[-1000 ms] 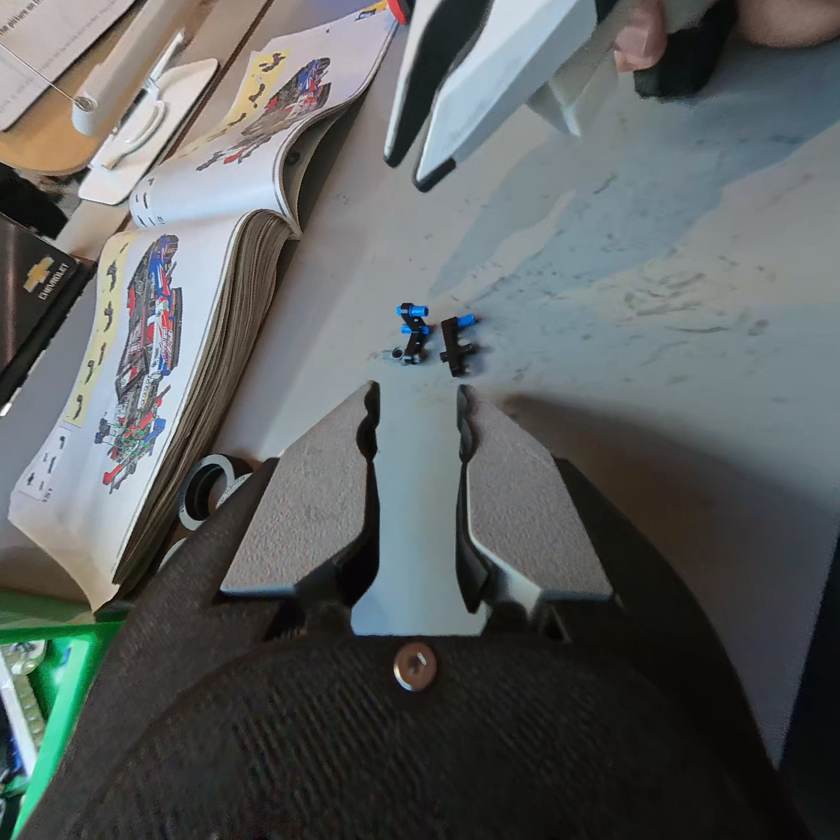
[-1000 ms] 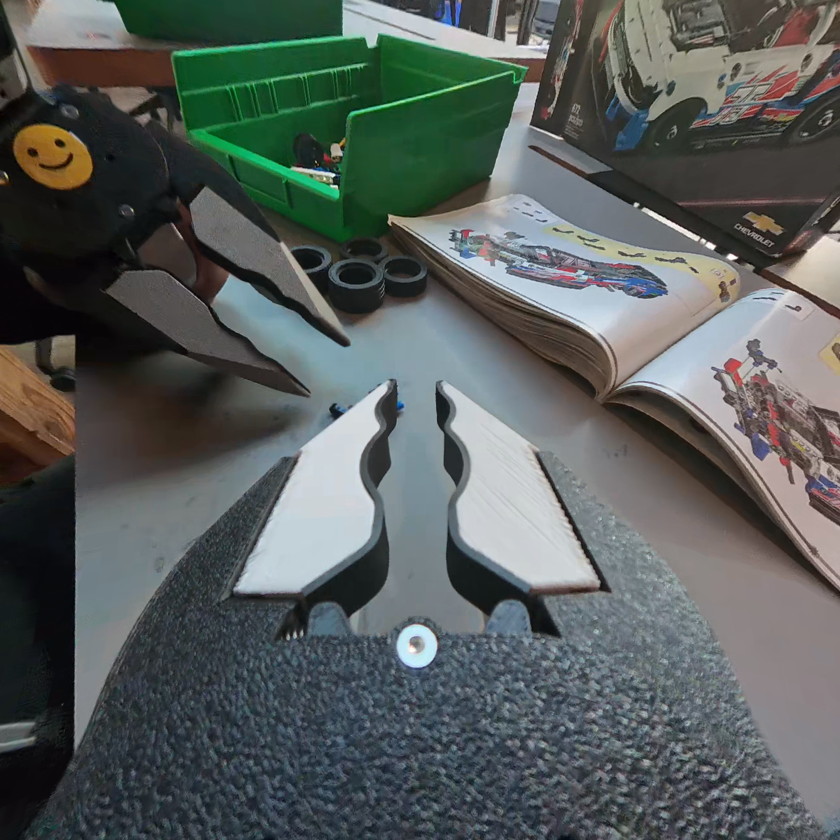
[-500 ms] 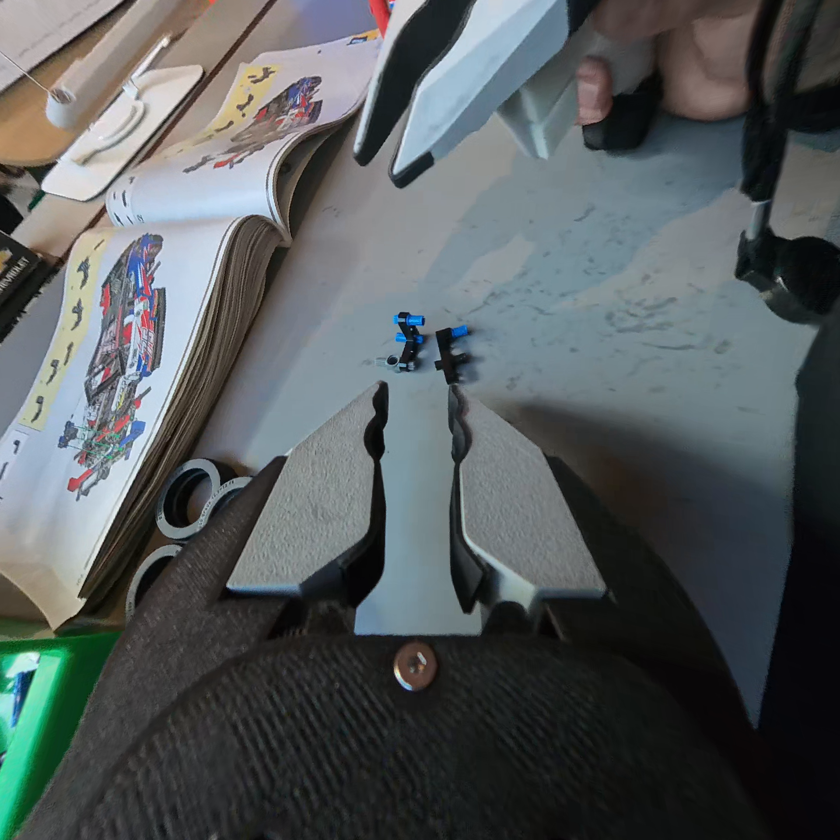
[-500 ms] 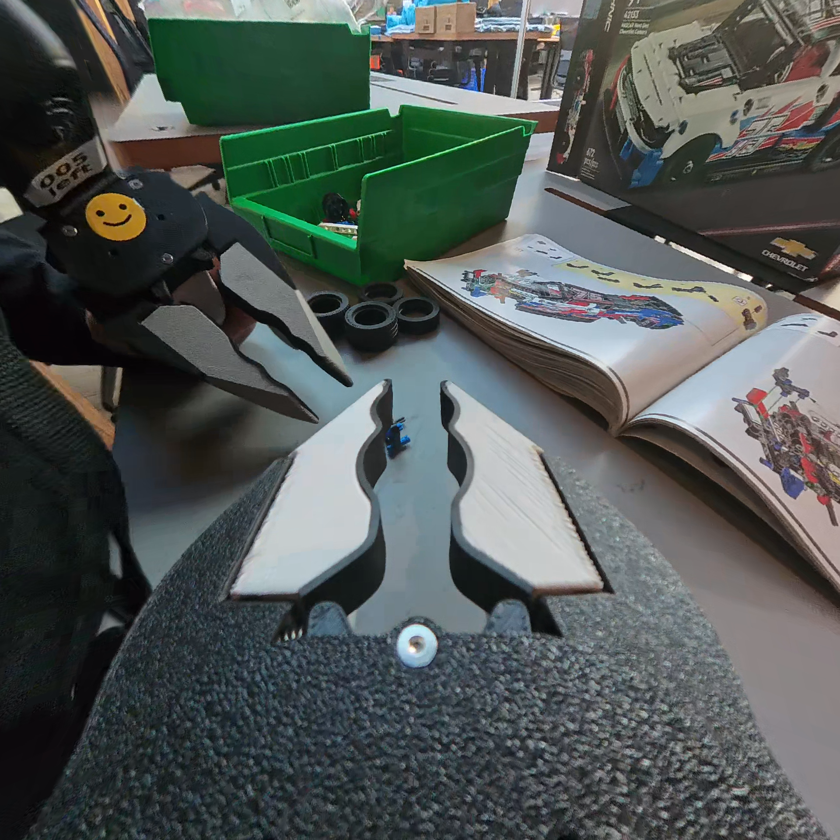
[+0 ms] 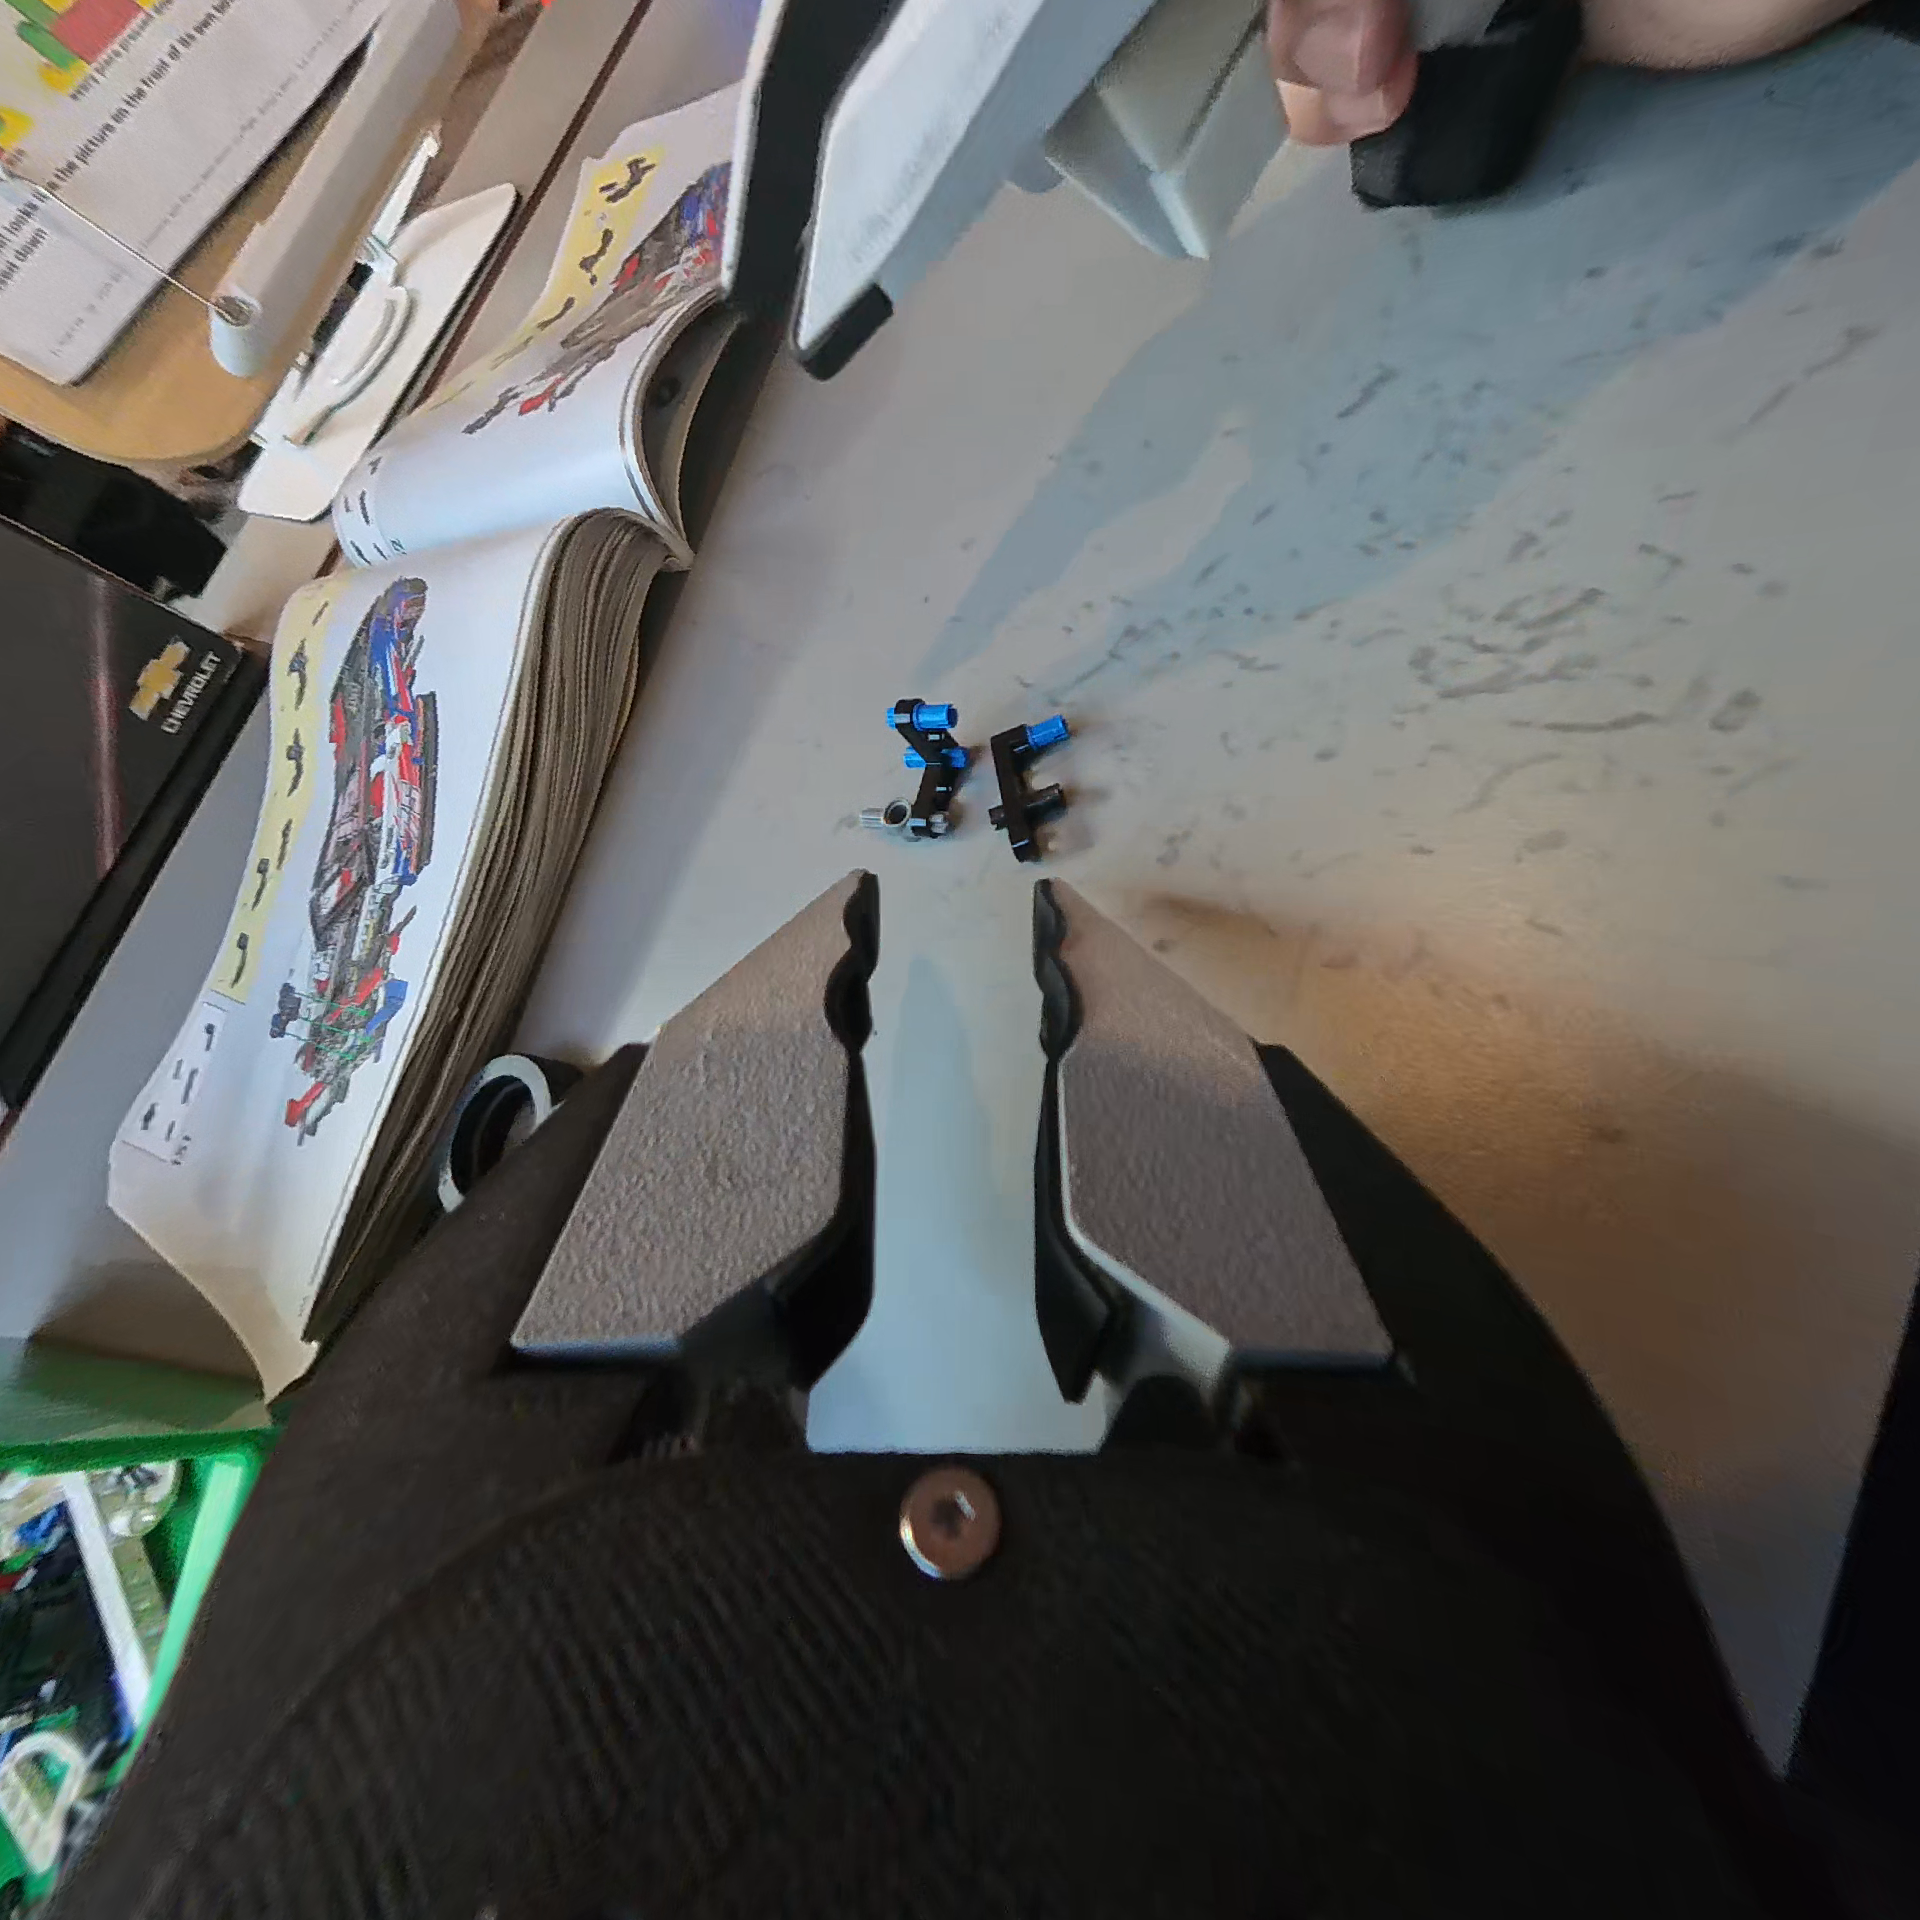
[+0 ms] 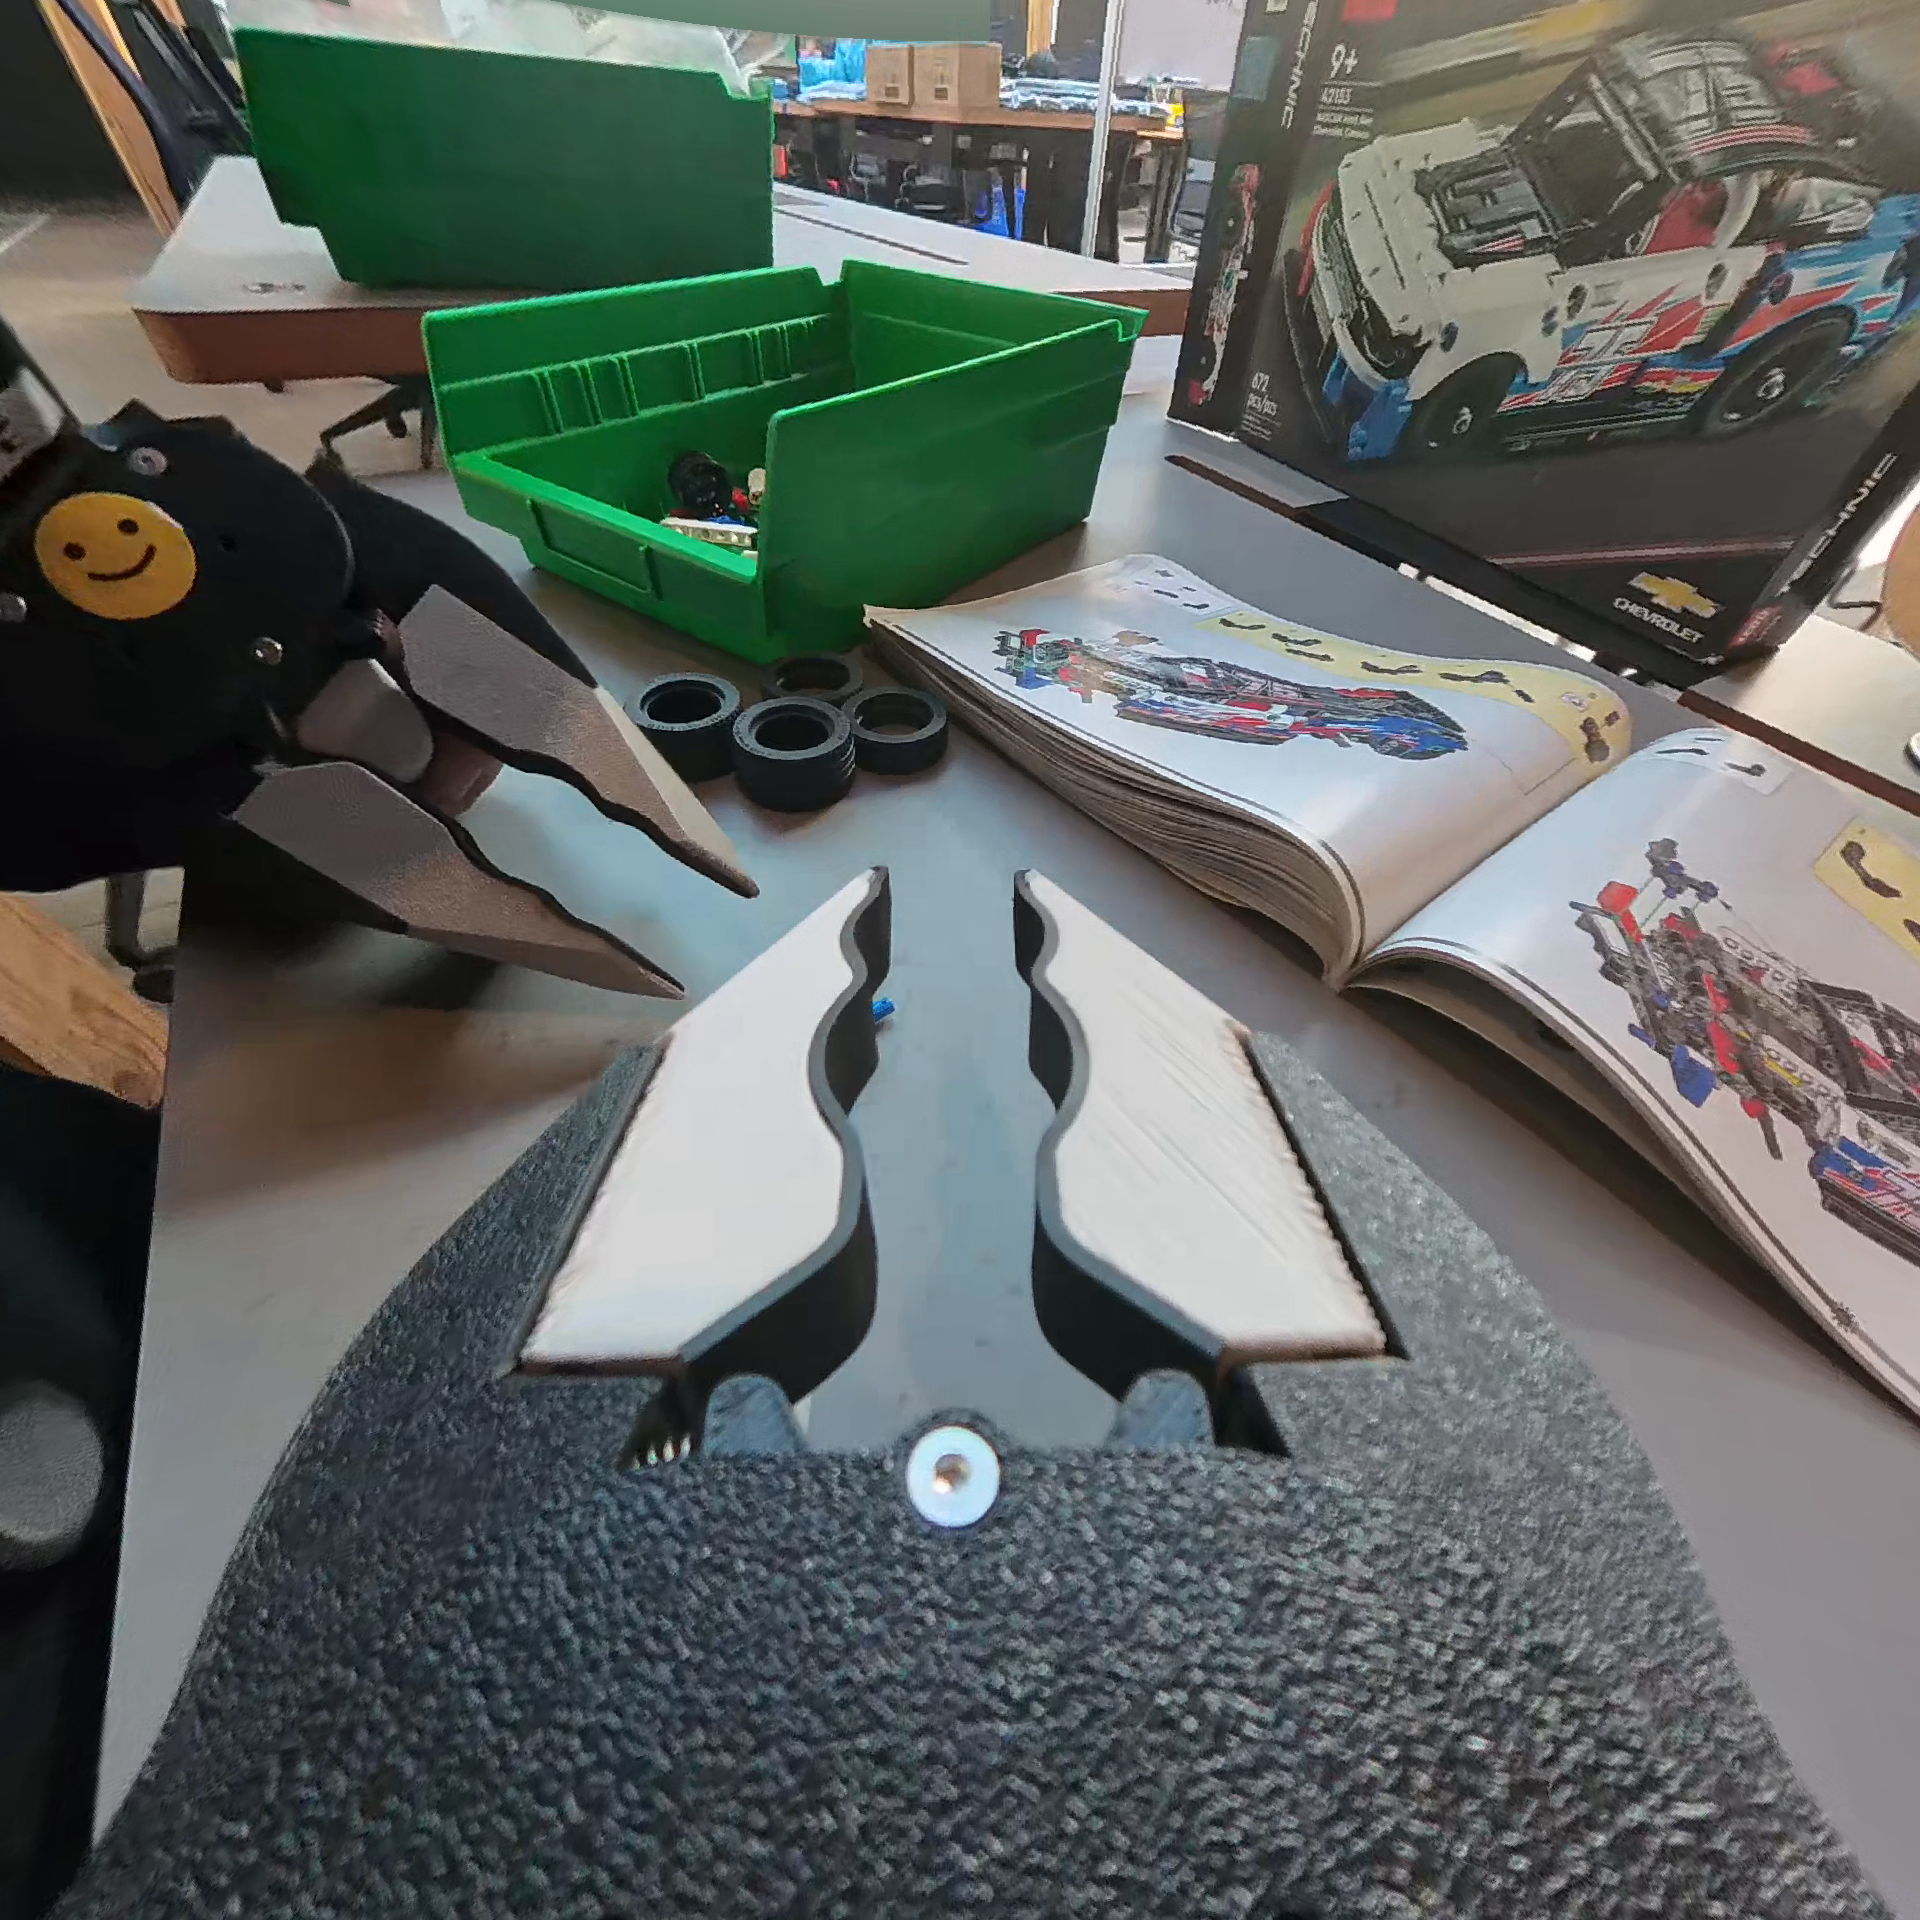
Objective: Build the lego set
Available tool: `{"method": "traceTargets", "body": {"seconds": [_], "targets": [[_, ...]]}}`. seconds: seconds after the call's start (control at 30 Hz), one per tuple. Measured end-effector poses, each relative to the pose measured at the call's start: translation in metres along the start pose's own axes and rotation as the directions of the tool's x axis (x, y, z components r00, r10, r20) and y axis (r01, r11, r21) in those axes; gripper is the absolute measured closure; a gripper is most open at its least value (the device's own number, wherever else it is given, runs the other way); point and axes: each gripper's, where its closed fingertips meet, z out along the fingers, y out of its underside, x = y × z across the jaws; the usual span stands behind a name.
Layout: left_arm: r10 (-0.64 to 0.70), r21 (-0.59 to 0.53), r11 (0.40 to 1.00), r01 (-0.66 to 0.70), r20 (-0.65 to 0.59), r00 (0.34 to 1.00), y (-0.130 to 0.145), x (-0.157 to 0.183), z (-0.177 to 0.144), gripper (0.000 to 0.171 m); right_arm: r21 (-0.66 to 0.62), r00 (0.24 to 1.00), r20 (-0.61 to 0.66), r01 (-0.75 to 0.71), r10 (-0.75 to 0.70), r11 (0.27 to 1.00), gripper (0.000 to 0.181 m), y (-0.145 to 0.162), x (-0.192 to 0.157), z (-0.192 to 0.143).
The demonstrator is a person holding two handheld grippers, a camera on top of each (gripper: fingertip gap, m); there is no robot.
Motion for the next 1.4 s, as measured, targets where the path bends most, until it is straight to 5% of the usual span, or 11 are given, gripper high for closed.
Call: {"method": "traceTargets", "body": {"seconds": [0.53, 0.87, 1.13, 1.4], "targets": [[-0.142, 0.056, 0.987, 0.149, -0.111, 0.984, -0.001, -0.025, 0.006, 0.145, -0.099, 0.997, -0.051, 0.057, -0.062, 0.993, 0.159, 0.012, 0.013, 0.016], [-0.174, 0.065, 0.979, 0.191, -0.207, 0.963, -0.004, -0.023, 0.005, 0.143, -0.269, 0.981, 0.135, 0.174, -0.142, 0.947, 0.158, 0.039, -0.013, 0.035], [-0.161, -0.050, 0.987, 0.153, -0.288, 0.944, 0.013, -0.008, 0.007, 0.118, -0.374, 0.967, 0.246, 0.162, -0.071, 0.913, 0.141, 0.059, -0.024, 0.026], [-0.229, -0.096, 0.973, 0.208, -0.328, 0.916, 0.014, -0.004, 0.009, 0.133, -0.443, 0.951, 0.299, 0.215, -0.083, 0.870, 0.139, 0.071, -0.032, 0.032]]}}
